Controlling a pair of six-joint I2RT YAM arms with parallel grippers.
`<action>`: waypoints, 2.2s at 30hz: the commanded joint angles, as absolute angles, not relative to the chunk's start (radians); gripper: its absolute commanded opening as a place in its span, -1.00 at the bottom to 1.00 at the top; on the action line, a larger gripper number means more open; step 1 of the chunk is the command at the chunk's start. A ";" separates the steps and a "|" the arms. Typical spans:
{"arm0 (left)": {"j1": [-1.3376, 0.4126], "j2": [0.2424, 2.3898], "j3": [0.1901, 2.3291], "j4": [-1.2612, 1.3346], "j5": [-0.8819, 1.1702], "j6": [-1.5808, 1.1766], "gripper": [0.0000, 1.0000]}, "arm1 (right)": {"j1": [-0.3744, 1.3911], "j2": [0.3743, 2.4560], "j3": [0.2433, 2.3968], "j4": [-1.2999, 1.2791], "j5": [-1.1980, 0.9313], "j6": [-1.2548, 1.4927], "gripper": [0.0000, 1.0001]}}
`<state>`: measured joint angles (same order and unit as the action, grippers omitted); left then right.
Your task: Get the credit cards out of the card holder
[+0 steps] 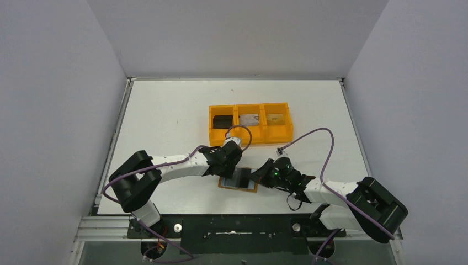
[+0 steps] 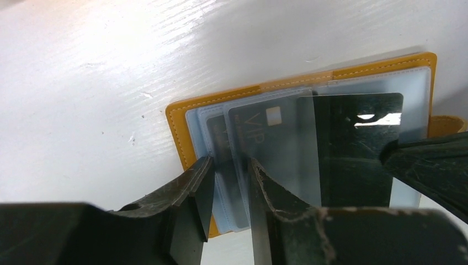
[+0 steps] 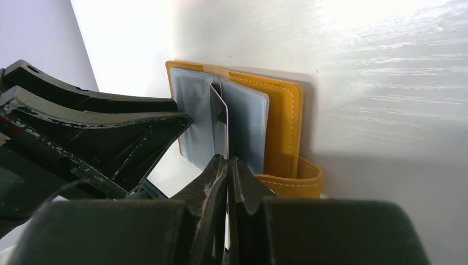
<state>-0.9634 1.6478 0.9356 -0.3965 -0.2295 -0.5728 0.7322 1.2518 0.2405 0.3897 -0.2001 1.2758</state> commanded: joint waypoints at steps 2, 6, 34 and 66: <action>-0.976 1.620 0.955 -0.486 -0.238 -0.590 -0.24 | 0.720 1.187 0.251 0.309 -0.149 1.239 -1.00; -0.973 1.568 1.022 -0.509 -0.264 -0.592 0.02 | 0.717 1.178 0.269 0.274 -0.148 1.215 -1.00; -0.824 1.617 0.759 0.020 0.313 -0.761 -0.09 | 0.717 1.227 0.267 0.354 -0.179 1.228 -1.00; -0.842 1.651 0.699 0.013 0.257 -0.769 -0.43 | 0.726 1.355 0.269 0.539 -0.245 1.277 -0.81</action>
